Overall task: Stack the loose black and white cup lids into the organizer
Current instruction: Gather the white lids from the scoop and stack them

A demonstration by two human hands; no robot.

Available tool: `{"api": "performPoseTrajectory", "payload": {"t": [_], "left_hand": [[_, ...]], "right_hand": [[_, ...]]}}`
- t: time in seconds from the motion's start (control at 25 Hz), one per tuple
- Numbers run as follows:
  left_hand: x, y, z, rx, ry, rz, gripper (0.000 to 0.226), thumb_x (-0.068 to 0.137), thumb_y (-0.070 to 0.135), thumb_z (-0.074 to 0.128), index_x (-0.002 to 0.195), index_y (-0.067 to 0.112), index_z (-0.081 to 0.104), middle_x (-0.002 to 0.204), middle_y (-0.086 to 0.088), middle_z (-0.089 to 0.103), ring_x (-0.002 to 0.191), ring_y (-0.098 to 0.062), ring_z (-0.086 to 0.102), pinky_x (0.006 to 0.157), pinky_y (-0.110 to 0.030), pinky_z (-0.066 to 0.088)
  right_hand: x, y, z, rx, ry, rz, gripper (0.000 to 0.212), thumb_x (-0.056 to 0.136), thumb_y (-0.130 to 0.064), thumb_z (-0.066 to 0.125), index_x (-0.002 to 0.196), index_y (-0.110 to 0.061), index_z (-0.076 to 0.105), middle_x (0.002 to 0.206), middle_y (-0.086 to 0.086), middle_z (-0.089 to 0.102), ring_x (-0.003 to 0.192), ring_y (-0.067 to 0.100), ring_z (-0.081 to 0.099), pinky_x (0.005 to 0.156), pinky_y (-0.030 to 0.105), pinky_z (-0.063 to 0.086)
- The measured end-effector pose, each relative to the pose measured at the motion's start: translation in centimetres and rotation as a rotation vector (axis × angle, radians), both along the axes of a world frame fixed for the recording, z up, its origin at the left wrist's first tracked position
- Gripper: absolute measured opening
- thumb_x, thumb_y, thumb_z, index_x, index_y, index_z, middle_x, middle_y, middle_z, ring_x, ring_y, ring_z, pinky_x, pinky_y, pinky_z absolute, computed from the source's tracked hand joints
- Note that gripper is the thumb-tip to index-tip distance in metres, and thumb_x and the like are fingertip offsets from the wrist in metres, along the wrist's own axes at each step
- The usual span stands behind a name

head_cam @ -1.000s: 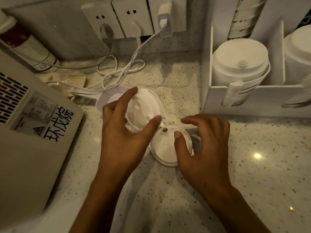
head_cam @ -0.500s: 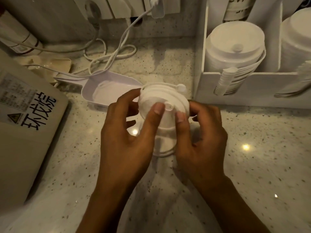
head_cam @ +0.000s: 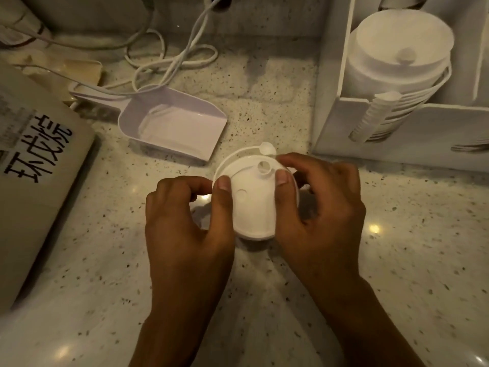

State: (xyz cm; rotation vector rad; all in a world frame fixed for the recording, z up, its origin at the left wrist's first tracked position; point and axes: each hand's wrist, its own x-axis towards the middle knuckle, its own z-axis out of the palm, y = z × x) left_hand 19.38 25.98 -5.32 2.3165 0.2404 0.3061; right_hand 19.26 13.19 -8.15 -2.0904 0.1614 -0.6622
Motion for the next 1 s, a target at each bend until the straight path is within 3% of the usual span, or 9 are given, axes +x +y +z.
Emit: {"api": "performPoseTrajectory", "payload": {"t": [0.12,0.32,0.52,0.64,0.76,0.92,1.0], "left_hand": [[0.3,0.7,-1.2,0.106,-0.045,-0.039,0.029,0.089,0.053,0.049,0.093,0.025,0.059,0.095,0.008,0.058,0.090,-0.017,0.055,0.071,-0.019,0.041],[0.9,1.8,-2.0,0.237,-0.126,-0.108,0.035,0.092,0.038,0.056,0.089,0.007,0.072,0.089,-0.005,0.065,0.088,-0.017,0.050,0.074,-0.023,0.033],[1.2,2.1,-2.1,0.220,-0.063,-0.094,0.037,0.088,0.044,0.052,0.083,0.012,0.070,0.090,0.002,0.059,0.090,-0.018,0.048,0.069,-0.017,0.030],[1.2,2.2,-2.4,0.226,-0.029,-0.092,0.039,0.086,0.048,0.049,0.084,0.014,0.069,0.090,0.000,0.062,0.090,-0.018,0.049,0.069,-0.024,0.034],[1.3,2.1,-2.7,0.202,0.007,-0.077,0.044,0.085,0.052,0.045,0.095,0.016,0.067,0.095,0.004,0.060,0.091,-0.017,0.050,0.074,-0.029,0.037],[1.6,1.9,-3.0,0.172,0.025,-0.081,0.048,0.088,0.055,0.041,0.108,0.020,0.067,0.101,0.011,0.052,0.097,-0.012,0.045,0.074,-0.016,0.033],[1.8,1.8,-3.2,0.146,0.028,-0.091,0.046,0.088,0.054,0.042,0.109,0.022,0.067,0.102,0.012,0.052,0.098,-0.012,0.045,0.075,-0.017,0.035]], "right_hand": [[0.3,0.0,-0.5,-0.082,0.089,-0.027,0.033,0.093,-0.037,0.053,0.113,-0.017,0.069,0.102,-0.013,0.054,0.106,0.012,0.045,0.087,0.005,0.031],[0.6,0.1,-0.5,-0.106,0.177,-0.016,0.030,0.093,-0.037,0.053,0.111,-0.023,0.071,0.097,-0.011,0.052,0.105,0.010,0.042,0.085,0.002,0.028],[0.9,0.0,-0.4,-0.115,0.183,0.018,0.028,0.094,-0.034,0.054,0.114,-0.025,0.071,0.095,-0.009,0.055,0.102,0.011,0.044,0.084,0.006,0.031],[1.0,0.0,-0.4,-0.126,0.164,0.038,0.025,0.096,-0.031,0.058,0.118,-0.027,0.069,0.096,-0.009,0.056,0.101,0.014,0.046,0.083,0.009,0.034],[1.2,0.0,-0.4,-0.136,0.157,0.059,0.024,0.096,-0.031,0.058,0.119,-0.032,0.063,0.095,-0.007,0.057,0.100,0.017,0.048,0.081,0.011,0.035],[1.8,0.1,-0.1,-0.141,0.165,0.068,0.024,0.097,-0.031,0.058,0.118,-0.029,0.069,0.093,-0.003,0.061,0.097,0.017,0.047,0.078,0.016,0.036],[2.0,0.2,0.1,-0.137,0.169,0.065,0.023,0.097,-0.030,0.059,0.117,-0.029,0.071,0.092,-0.002,0.061,0.096,0.017,0.047,0.077,0.014,0.035]]}}
